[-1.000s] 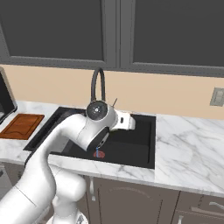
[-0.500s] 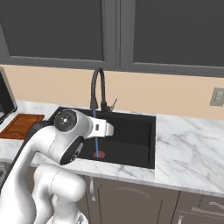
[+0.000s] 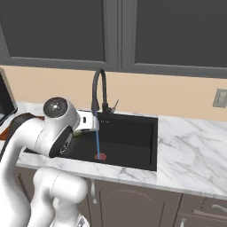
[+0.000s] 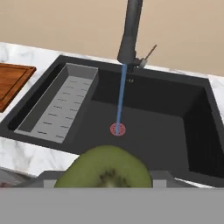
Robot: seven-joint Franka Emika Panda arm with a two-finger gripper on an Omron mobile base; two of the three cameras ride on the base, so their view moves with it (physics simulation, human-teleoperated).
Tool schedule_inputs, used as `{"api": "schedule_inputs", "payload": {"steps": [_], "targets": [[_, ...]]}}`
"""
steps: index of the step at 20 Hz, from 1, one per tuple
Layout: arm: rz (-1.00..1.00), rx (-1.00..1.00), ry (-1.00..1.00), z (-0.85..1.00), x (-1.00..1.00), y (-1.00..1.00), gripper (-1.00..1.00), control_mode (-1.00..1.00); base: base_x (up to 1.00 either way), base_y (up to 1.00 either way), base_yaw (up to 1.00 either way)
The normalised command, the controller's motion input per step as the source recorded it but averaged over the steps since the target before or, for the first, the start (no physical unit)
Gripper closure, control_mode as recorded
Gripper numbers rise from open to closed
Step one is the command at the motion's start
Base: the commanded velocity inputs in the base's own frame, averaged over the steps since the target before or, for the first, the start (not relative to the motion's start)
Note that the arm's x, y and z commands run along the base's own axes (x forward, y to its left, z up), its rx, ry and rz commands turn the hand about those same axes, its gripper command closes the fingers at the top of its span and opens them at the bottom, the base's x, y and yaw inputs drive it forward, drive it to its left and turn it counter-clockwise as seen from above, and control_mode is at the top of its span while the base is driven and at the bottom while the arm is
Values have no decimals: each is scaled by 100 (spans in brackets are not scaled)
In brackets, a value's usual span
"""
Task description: Pick the kiwi from the sink and place it on the cutting board to airdry. Then turn off the sink faucet.
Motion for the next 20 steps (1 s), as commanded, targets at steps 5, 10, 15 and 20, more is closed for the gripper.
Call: {"api": "schedule_inputs", "payload": {"steps": [5,10,15,20], "targets": [[10,-6,0,-5,-1,66,100,-100,0,0,0],[0,-3,-1,-18,0,60,100,-100,0,0,0],[0,-2,-8,-20,3,47,100,-100,0,0,0],[0,0,-5,-8,10,44,100,-100,0,0,0]]}}
